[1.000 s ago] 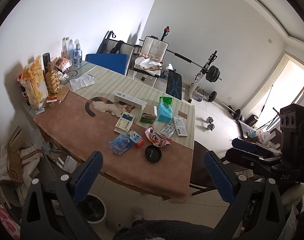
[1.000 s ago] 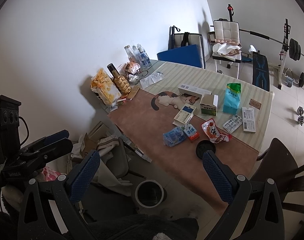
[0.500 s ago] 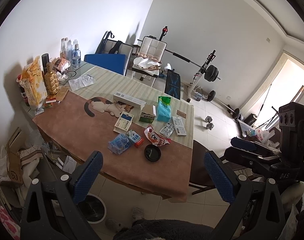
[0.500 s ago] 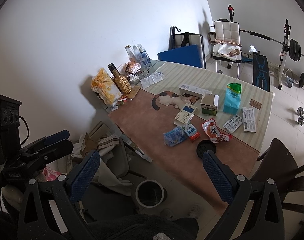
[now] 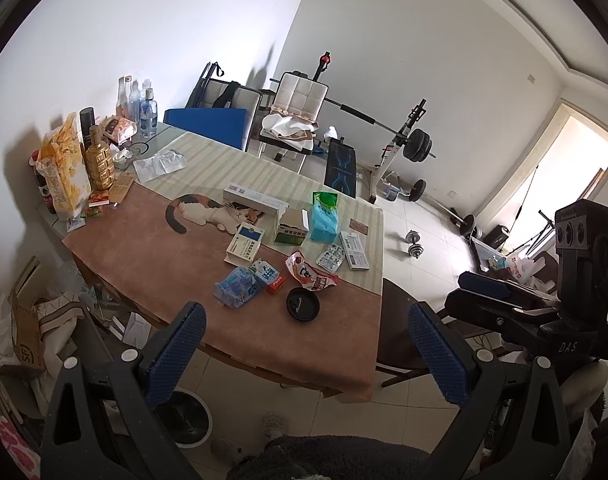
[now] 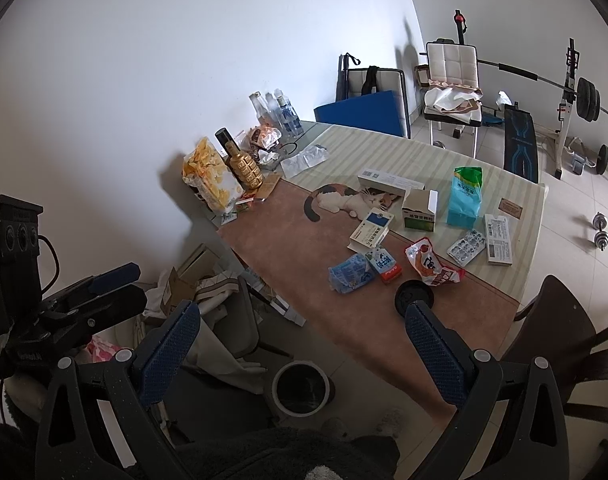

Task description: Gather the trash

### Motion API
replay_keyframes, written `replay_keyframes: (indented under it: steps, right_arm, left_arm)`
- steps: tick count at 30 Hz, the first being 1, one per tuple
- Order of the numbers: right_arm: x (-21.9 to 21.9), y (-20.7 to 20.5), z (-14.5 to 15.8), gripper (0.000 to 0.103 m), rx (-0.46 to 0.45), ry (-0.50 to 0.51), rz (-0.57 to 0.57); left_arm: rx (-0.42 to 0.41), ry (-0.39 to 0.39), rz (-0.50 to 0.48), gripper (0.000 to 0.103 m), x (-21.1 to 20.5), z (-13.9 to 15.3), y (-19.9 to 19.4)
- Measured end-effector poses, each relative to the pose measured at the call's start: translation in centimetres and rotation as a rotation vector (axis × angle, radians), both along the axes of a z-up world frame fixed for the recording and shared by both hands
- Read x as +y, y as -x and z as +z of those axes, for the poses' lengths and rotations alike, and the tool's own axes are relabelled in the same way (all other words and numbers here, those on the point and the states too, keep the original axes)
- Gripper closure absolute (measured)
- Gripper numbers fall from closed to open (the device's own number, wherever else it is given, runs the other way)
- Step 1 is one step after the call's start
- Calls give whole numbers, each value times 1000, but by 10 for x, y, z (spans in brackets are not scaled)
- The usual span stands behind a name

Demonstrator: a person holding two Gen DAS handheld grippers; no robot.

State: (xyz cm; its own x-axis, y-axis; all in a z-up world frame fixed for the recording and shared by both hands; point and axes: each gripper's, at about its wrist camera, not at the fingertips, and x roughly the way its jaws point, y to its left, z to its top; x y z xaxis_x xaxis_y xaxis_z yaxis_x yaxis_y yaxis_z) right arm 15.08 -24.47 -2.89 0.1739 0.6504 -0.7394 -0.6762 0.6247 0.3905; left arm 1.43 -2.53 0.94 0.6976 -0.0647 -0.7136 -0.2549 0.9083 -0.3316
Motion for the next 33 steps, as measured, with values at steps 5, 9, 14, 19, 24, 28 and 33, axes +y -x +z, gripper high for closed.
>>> replay_keyframes:
  steps: [5, 9, 14, 19, 24, 28, 33]
  right_arm:
    - [6, -3, 1, 0, -3, 19, -70]
    - [13, -9, -7, 0, 25, 73, -172]
    - [18, -63, -76, 0, 99, 209, -234]
    - [48, -123, -193, 0, 192, 414, -248]
    - [89, -165, -309, 0, 267, 586, -216]
    - [117, -182, -370, 0, 313, 671, -167]
    - [136, -190, -413, 0, 349, 715, -121]
  left_arm:
    - [33, -148, 85, 0, -7, -7, -11]
    - [113, -319, 187, 0, -8, -36, -40]
    - [283, -321, 204, 0, 12, -109, -94]
    - [460, -376, 225, 0, 33, -192, -137]
    - [635, -416, 184, 0, 57, -266, -179]
    - [728, -425, 143, 0, 70, -304, -203]
    - [742, -379, 31, 0, 76, -331, -234]
